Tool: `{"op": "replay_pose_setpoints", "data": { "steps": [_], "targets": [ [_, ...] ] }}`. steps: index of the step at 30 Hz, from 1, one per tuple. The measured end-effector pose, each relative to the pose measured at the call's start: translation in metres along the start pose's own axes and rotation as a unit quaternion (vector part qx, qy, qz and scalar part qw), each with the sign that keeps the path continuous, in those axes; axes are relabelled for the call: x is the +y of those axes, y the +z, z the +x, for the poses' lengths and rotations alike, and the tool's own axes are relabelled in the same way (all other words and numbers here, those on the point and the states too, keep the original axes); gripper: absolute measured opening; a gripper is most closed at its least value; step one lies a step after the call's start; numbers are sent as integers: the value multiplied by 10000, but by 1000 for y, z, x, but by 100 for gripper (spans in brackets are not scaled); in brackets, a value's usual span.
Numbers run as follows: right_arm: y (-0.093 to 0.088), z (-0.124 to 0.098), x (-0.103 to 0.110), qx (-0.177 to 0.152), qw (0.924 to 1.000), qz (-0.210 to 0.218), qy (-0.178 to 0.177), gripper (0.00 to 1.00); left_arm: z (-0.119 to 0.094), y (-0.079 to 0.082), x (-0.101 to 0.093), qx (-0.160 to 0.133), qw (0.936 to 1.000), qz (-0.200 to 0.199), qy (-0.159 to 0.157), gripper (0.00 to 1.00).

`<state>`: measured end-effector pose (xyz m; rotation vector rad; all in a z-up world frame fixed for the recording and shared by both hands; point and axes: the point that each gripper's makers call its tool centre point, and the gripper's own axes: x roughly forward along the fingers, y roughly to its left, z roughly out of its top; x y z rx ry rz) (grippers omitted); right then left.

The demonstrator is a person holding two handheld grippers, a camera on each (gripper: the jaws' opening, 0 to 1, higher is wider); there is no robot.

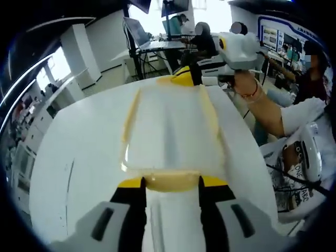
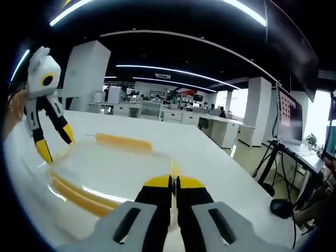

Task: Snap each plastic latch of the storage box into its locked position after aligning the lid with the box until every specified latch is closed and the lid sits flush.

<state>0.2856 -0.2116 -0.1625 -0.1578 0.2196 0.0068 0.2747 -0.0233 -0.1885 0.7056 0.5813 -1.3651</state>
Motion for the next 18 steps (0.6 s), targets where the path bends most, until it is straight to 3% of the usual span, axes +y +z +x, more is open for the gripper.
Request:
{"op": "replay_pose_setpoints", "data": {
  "steps": [4, 6, 10, 12, 18],
  "targets": [
    [6, 1, 12, -19, 9999, 7, 115, 1, -13, -6, -1, -46, 10000, -62, 33, 38],
    [13, 3, 35, -21, 9996, -24, 283, 1, -30, -17, -1, -24, 9998, -157, 85, 38],
    [19, 3, 55, -28, 9990, -63, 436, 1, -49, -31, -3, -35, 9995, -294, 112, 38],
    [25, 4, 79, -28, 9981, -138, 604, 1, -67, -48, -4, -51, 9990, -412, 158, 38],
    [30, 4, 108, -35, 9966, -216, 791, 1, -86, -68, -6, -6, 9983, -534, 228, 38]
  ]
}}
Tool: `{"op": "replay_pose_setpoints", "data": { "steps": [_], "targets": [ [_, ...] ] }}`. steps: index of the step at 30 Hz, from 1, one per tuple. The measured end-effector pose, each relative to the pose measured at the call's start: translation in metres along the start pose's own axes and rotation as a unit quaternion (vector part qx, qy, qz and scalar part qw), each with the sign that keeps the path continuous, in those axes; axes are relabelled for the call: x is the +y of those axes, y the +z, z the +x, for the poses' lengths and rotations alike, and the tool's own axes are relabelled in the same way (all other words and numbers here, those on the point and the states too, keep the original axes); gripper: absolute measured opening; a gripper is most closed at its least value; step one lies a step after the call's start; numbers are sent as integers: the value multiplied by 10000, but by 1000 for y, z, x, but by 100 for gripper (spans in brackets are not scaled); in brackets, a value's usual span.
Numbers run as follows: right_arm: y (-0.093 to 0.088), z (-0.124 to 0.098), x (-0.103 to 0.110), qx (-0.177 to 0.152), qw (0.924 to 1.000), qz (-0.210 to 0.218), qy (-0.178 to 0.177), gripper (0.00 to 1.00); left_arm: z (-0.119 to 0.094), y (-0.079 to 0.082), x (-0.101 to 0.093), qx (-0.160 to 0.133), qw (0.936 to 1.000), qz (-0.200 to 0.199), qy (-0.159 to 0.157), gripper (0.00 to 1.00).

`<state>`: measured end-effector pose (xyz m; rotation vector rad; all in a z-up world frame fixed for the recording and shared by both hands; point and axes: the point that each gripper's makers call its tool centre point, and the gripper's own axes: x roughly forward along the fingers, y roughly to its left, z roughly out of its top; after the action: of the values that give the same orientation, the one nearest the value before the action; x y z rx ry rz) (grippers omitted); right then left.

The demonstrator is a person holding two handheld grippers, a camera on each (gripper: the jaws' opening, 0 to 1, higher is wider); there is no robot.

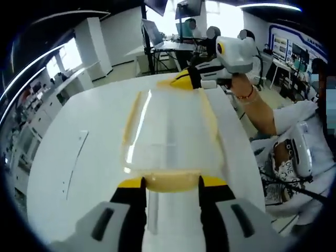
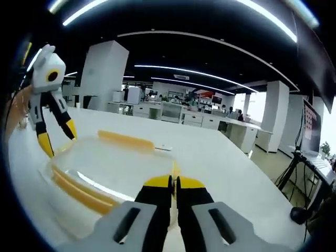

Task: Snap each plastic latch of the storage box into its locked position after aligning the lid with the box until every specified latch is closed and the lid sits flush.

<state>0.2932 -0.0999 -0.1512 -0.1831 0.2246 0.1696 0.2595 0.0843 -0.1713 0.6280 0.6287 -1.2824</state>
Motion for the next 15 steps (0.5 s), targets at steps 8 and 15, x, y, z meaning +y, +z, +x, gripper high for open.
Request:
{"op": "replay_pose_setpoints", "data": {
  "steps": [8, 15],
  "targets": [
    [4, 1, 34, -12, 9995, -93, 317, 2, -22, -26, -3, 2, 9999, -140, 25, 38],
    [-3, 5, 69, -32, 9985, -206, 515, 2, -31, -57, -7, 73, 9997, -244, 53, 38]
  ]
}}
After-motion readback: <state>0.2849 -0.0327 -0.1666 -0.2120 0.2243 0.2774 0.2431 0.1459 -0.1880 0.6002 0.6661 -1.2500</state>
